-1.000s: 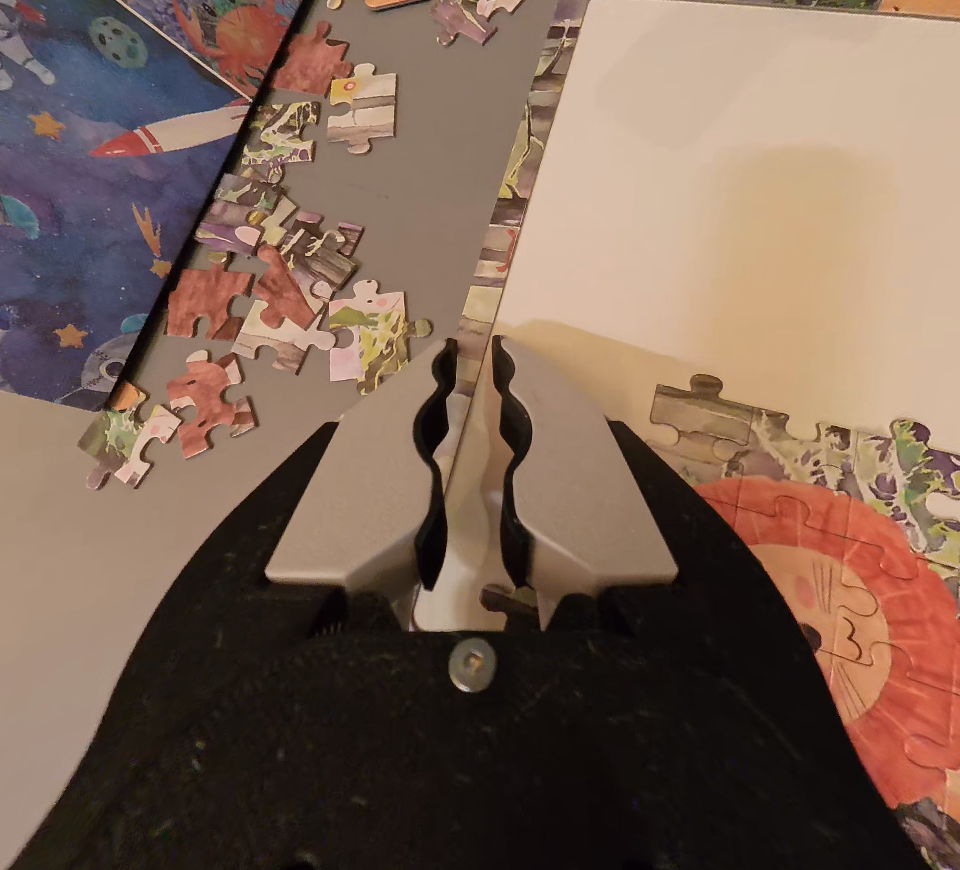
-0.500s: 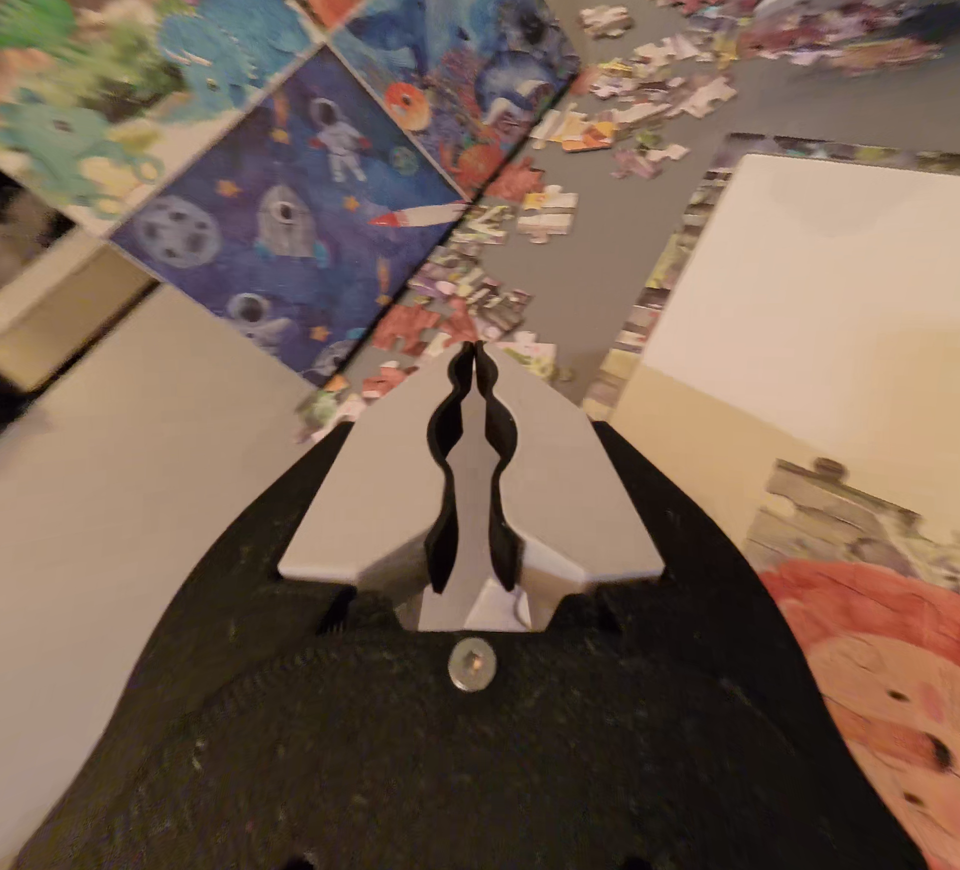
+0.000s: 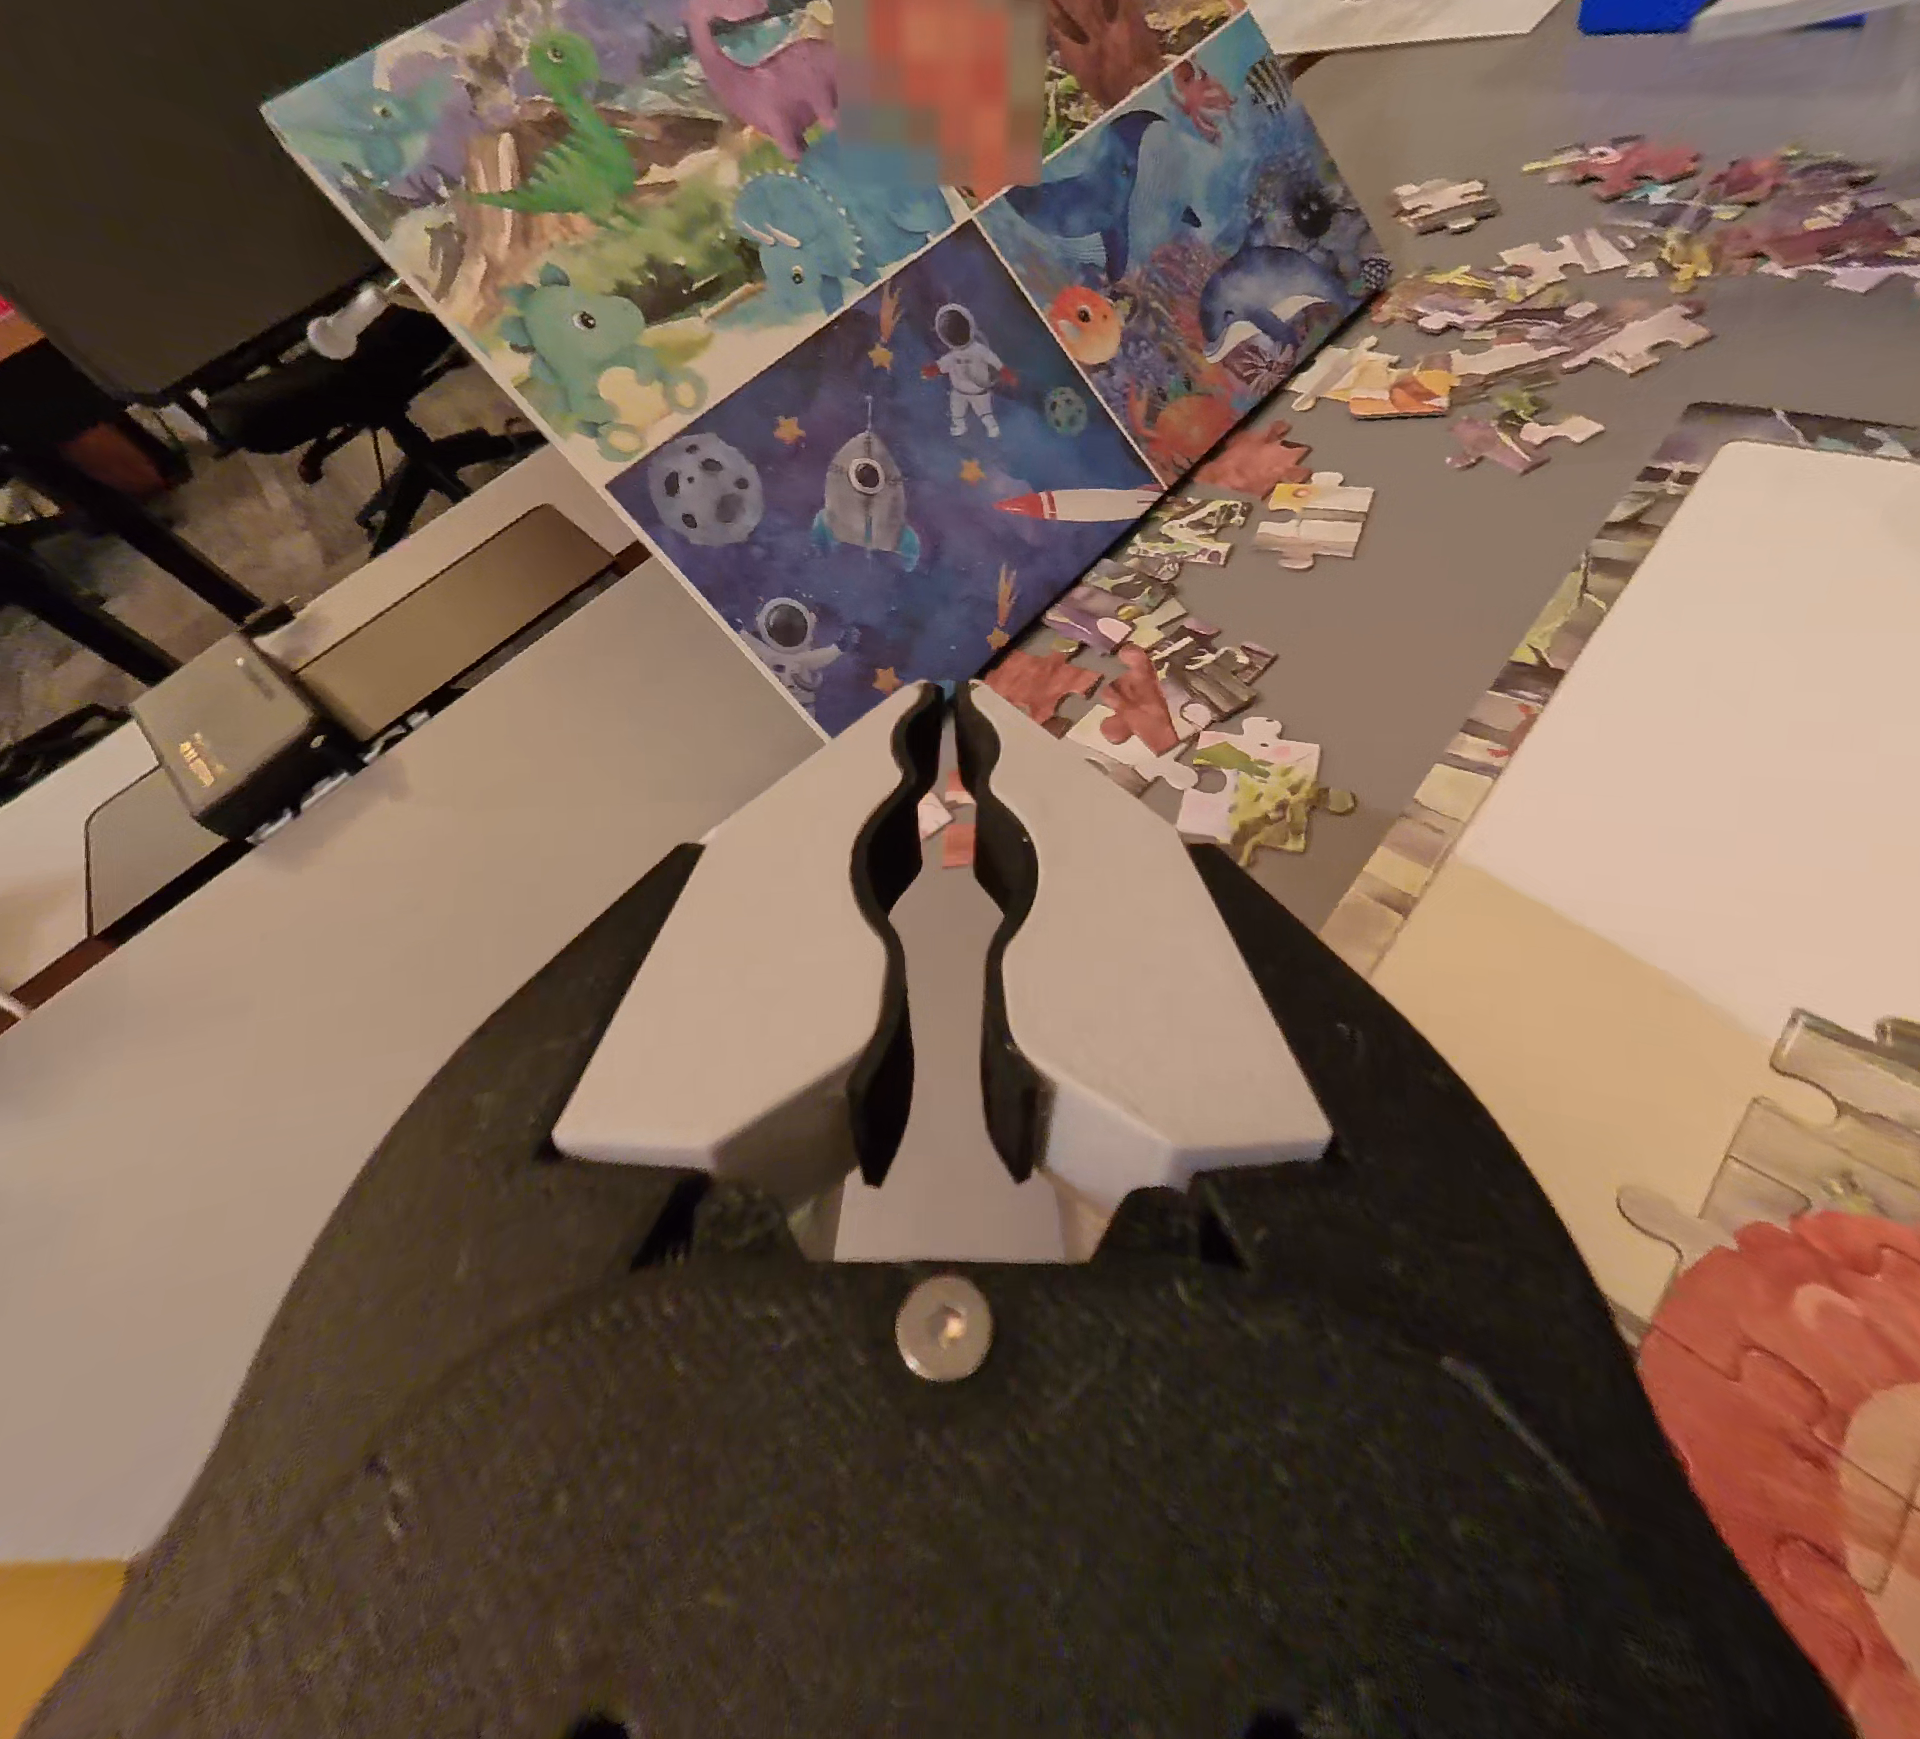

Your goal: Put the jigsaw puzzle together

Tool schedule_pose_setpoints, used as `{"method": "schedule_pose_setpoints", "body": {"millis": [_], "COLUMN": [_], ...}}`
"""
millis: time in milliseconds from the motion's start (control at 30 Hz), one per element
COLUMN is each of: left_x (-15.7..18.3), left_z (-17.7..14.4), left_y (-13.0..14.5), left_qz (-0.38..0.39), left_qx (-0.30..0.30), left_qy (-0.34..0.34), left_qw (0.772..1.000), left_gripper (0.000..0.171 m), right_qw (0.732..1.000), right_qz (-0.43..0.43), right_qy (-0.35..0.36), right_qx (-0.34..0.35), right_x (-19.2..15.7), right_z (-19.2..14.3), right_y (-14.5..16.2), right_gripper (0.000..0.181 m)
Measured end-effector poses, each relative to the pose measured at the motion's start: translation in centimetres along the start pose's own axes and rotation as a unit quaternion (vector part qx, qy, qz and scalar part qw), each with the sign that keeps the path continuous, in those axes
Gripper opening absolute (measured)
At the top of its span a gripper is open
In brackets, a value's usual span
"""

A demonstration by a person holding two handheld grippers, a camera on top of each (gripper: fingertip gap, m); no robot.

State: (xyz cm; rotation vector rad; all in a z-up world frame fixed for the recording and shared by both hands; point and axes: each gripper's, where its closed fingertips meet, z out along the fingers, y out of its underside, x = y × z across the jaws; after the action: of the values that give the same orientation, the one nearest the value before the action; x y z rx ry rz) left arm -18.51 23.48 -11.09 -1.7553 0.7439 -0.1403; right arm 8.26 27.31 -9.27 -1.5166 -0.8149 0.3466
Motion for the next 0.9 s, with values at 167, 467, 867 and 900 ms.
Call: {"method": "schedule_pose_setpoints", "body": {"millis": [167, 467, 867, 900], "left_x": [0.1, -0.8, -1.9, -1.9], "left_z": [2.5, 2.9, 3.6, 3.5], "left_y": [-3.9, -3.0, -0.5, -0.7], "left_qz": [-0.016, 0.071, -0.034, -0.044], "left_qx": [0.027, 0.032, 0.013, 0.019], "left_qy": [0.029, 0.020, 0.054, 0.057], "left_qw": [0.999, 0.997, 0.998, 0.997], "left_gripper": [0.004, 0.000, 0.000, 0.000], "right_qw": [0.994, 0.988, 0.982, 0.983], "right_qz": [0.064, 0.141, 0.140, 0.143], "right_qy": [0.046, -0.039, -0.127, -0.118], "right_qx": [0.078, 0.042, 0.004, 0.006], "right_x": [3.3, 1.6, 1.0, 1.6], "right_z": [2.7, 5.2, 4.9, 4.7], "right_y": [-5.5, -1.6, -0.9, -1.1], "right_gripper": [0.003, 0.000, 0.000, 0.000]}}
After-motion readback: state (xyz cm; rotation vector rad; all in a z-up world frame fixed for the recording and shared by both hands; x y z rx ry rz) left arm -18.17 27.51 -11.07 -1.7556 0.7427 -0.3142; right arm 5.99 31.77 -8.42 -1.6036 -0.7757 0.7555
